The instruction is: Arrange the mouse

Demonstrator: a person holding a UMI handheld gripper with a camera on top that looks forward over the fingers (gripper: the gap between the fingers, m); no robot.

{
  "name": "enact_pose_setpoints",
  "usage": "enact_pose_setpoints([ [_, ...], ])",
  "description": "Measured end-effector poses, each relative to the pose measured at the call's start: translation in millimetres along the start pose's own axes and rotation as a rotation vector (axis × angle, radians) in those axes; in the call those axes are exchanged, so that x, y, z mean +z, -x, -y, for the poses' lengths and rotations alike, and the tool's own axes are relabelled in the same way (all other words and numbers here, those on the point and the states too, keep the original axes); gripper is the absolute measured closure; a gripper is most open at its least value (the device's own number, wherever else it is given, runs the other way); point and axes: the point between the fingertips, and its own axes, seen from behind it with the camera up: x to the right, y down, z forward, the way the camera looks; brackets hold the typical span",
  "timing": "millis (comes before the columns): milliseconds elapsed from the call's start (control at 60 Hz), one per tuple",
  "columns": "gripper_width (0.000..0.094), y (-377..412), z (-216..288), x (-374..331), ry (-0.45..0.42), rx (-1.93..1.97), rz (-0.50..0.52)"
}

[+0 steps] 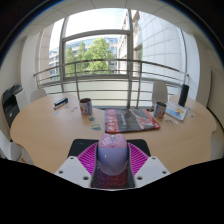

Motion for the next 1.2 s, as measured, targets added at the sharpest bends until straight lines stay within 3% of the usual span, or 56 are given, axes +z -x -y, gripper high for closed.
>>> enact_pose_setpoints([
  [267,0.0361,16,-78,63,0.2,0.043,0.022],
  [367,0.0079,13,-66,51,0.174,-0.015,-0.001],
  [400,0.0113,12,-60,44,0.165,-0.033,-0.009],
  [717,0.009,23,-25,-90,0.063,-0.032,-0.099],
  [967,0.0093,40,-36,-198,0.033,-0.05,-0.143],
  [1200,0.009,50,-43,-241,0.011,-0.04,-0.156],
])
